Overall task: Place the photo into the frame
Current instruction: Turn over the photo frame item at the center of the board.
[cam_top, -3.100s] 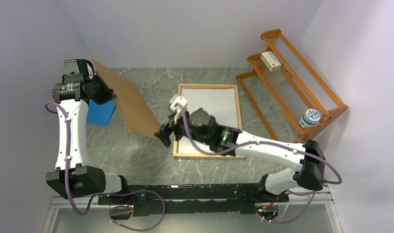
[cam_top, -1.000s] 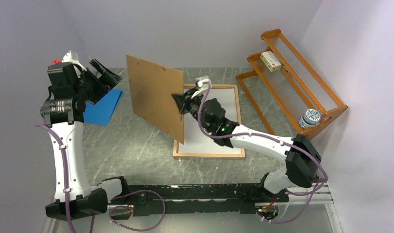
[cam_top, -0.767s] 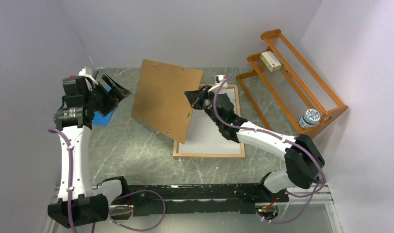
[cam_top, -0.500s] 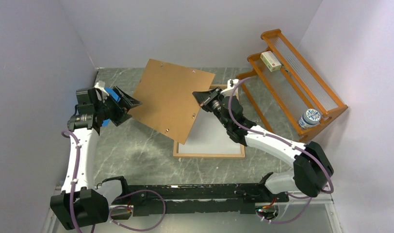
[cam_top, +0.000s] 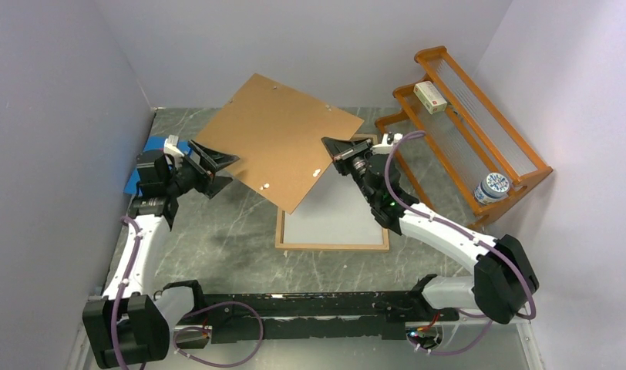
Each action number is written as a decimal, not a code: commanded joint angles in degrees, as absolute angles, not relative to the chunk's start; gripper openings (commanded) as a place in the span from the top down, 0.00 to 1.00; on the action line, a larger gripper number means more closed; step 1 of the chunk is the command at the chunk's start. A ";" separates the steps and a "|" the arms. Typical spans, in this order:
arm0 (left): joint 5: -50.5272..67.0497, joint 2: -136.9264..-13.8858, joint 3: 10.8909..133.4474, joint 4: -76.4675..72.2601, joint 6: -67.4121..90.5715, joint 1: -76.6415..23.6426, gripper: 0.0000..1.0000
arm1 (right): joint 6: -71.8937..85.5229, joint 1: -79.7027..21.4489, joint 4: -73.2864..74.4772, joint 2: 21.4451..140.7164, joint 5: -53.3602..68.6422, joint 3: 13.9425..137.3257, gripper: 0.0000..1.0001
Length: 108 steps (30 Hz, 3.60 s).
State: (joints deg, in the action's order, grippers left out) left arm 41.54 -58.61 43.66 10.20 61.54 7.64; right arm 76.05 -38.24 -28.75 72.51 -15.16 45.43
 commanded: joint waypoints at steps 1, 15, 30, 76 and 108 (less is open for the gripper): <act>43.25 -59.33 42.14 -6.21 69.30 5.65 0.06 | 84.97 -37.49 -38.91 68.51 -14.18 45.55 1.00; 35.19 -59.96 41.05 -32.01 77.79 2.10 0.96 | 84.90 -36.31 -38.58 64.84 -10.19 40.47 1.00; 47.46 -71.29 64.87 -13.50 65.73 2.48 0.97 | 63.01 -29.41 -29.20 55.94 11.09 29.03 0.01; 78.91 -70.84 69.36 -5.35 64.68 0.90 0.93 | 92.96 -13.20 -83.42 76.31 52.48 39.49 0.93; 30.91 -93.49 63.06 21.93 37.38 -11.71 0.25 | 45.46 -0.31 14.15 52.13 36.55 47.24 1.00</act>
State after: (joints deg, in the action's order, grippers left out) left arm 37.01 -87.61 59.18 23.64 39.11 -6.70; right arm 50.24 -0.73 8.08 54.00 37.78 43.11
